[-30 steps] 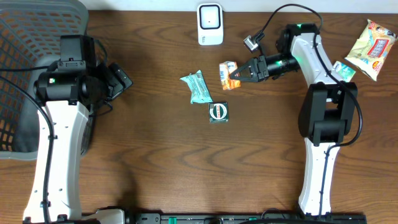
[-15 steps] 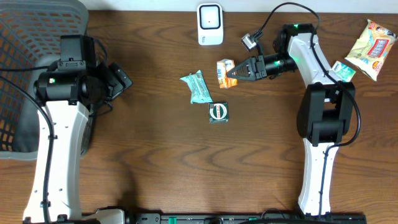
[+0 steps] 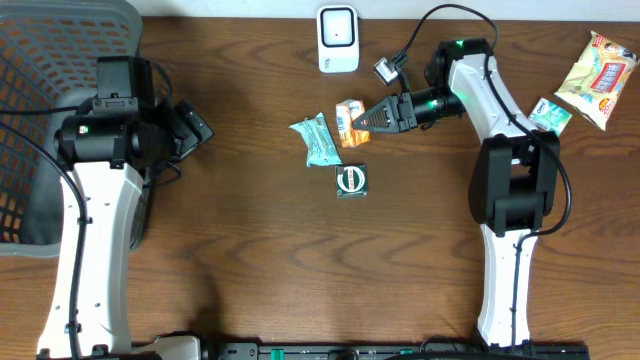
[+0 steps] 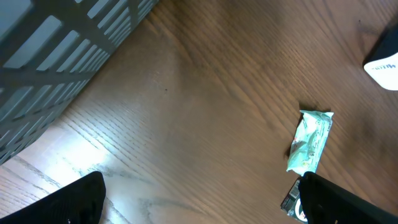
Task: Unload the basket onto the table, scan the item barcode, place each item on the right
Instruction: 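Hold the orange tissue pack against the scanner face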
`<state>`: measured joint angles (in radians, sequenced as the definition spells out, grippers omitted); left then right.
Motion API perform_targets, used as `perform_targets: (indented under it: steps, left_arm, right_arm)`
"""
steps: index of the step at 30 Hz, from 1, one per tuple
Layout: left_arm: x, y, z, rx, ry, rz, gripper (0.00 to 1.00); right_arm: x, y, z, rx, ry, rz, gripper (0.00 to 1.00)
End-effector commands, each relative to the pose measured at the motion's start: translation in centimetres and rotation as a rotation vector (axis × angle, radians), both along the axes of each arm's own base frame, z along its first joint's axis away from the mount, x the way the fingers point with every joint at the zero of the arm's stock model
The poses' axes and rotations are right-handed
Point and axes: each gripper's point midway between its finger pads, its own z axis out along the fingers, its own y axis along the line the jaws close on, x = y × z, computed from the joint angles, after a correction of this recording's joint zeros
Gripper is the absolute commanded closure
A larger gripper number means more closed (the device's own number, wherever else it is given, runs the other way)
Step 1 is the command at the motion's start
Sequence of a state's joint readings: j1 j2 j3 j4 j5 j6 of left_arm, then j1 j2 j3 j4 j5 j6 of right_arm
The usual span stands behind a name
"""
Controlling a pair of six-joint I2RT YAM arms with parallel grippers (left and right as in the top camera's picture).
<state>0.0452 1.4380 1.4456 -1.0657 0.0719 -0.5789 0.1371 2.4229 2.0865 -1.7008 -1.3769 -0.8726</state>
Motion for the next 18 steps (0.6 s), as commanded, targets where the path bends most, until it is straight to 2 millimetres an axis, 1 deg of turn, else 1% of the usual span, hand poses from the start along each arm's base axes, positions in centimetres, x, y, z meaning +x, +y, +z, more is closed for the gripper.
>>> perform_targets:
  steps: [1,2,5,8,10,12,14,15,17,18]
  left_arm:
    - [0.0,0.4,-0.1,0.011,0.002,0.011,0.02]
    - [0.0,0.4,-0.1,0.011,0.002,0.011,0.02]
    - [0.0,0.4,-0.1,0.011,0.002,0.011,0.02]
    - [0.0,0.4,-0.1,0.011,0.002,0.011,0.02]
    - [0.0,0.4,0.0,0.011,0.002,0.011,0.02]
    - [0.0,0.4,-0.1,0.011,0.002,0.011,0.02]
    - [0.0,0.4,-0.1,0.011,0.002,0.011,0.03]
    - [0.0,0.4,-0.1,0.011,0.002,0.011,0.02]
    - [0.0,0.4,0.0,0.011,0.002,0.011,0.02]
    - [0.0,0.4,-0.1,0.011,0.002,0.011,0.02]
  right_arm:
    - [-0.3,0.5,1.8,0.034,-0.066,0.005,0.99]
    - [-0.3,0.6,1.5,0.021,-0.087,0.017,0.99]
    - [-0.6,0.7,-0.6,-0.084,-0.136,0.071,0.99]
    - [-0.4,0.2,-3.8,-0.293,-0.083,0.089,0.99]
    - [0.6,-0.6,-6.6,-0.5,-0.027,0.044,0.99]
    - [1.9,-1.5,-8.4,-0.682,-0.018,-0.016,0.99]
    - [3.0,-2.6,-9.1,-0.814,-0.058,-0.053,0.99]
    - [4.5,-4.3,-9.4,-0.981,-0.109,-0.112,0.99]
    - [6.3,-6.2,-8.8,-1.152,-0.182,-0.191,0.99]
    - [7.2,-6.7,-8.3,-1.208,-0.226,-0.222,0.99]
